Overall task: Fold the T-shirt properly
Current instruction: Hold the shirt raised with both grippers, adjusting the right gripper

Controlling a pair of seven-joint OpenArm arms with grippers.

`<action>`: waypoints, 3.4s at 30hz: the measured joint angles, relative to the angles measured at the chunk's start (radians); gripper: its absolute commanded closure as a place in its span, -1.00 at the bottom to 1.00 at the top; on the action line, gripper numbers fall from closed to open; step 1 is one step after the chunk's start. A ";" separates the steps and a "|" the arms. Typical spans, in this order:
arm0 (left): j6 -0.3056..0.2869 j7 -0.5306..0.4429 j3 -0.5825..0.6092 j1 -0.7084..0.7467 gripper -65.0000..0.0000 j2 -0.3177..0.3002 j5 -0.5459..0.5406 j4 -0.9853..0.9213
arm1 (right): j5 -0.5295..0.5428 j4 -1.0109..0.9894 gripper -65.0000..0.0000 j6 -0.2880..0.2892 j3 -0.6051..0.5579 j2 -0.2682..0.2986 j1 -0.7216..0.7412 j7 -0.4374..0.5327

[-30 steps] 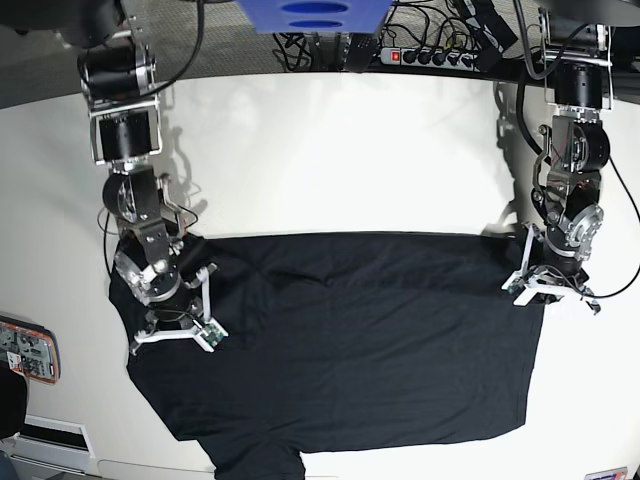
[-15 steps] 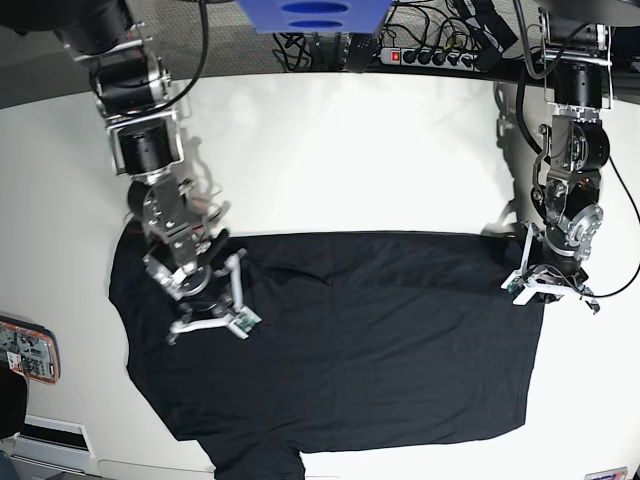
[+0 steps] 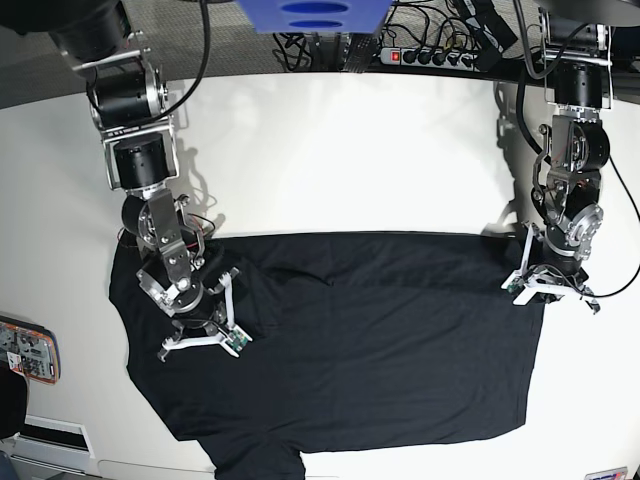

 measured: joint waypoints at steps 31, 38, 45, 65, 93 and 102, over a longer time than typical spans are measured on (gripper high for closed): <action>-0.004 -0.004 -0.082 0.048 1.00 0.022 0.079 0.049 | -0.003 0.021 1.00 -0.003 0.112 0.008 -0.002 0.048; -0.003 -0.003 -0.082 0.048 1.00 0.022 0.080 0.048 | -0.002 -0.092 1.00 0.008 0.111 0.005 0.015 0.068; -0.003 -0.003 -0.082 0.049 1.00 0.022 0.080 0.048 | 0.001 -0.151 1.00 -0.005 0.111 0.002 0.148 0.086; -0.003 -0.004 -0.082 0.058 1.00 0.022 0.079 0.048 | 0.000 -0.230 -0.57 -0.065 0.109 0.002 0.137 0.074; 0.000 -0.005 -0.079 0.042 1.00 0.023 0.079 0.020 | 0.005 -0.119 -0.58 -0.548 0.105 -0.002 0.076 0.244; 0.000 -0.003 0.005 -0.084 1.00 0.021 0.082 -0.209 | 0.007 0.114 -0.58 -0.522 0.104 -0.002 -0.077 0.236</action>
